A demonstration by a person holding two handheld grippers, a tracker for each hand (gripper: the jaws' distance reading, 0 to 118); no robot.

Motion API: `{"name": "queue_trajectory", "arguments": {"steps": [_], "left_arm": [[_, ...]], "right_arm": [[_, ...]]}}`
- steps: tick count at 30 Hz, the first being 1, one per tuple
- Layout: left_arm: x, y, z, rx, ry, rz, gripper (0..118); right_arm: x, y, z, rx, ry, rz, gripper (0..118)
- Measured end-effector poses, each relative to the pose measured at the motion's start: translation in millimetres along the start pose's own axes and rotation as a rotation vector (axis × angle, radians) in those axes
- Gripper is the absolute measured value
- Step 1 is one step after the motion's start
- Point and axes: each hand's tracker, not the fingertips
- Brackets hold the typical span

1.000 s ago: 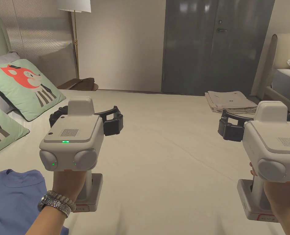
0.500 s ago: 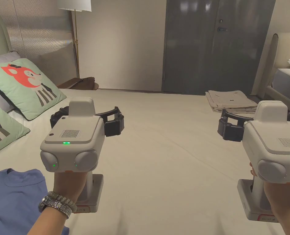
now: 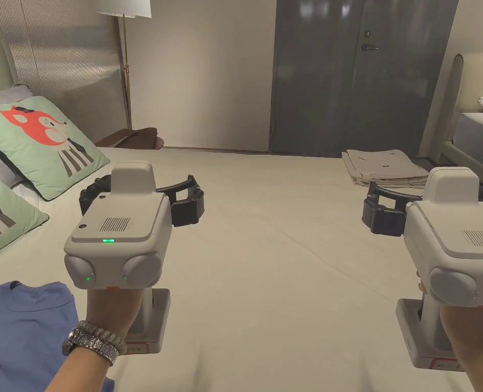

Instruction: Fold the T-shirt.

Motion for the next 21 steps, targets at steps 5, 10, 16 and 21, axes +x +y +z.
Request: {"name": "queue_trajectory", "arguments": {"steps": [5, 10, 16, 21], "left_arm": [[0.1, -0.9, 0.2, 0.0, 0.0, -0.003, 111], [0.7, -1.3, 0.0, -0.004, -0.003, -0.001, 111], [1.5, -1.5, 0.4, -0.001, -0.006, -0.003, 111], [3.0, -0.6, 2.2, 0.0, -0.002, -0.006, 111]], "right_arm": [[-1.3, -2.4, -0.6, -0.002, 0.007, 0.002, 117], [-2.1, -2.3, -0.5, -0.002, 0.011, -0.002, 117], [-2.5, -3.0, 0.1, 0.0, 0.011, 0.011, 117], [-1.2, -2.4, 1.4, 0.0, 0.006, 0.006, 117]]}}
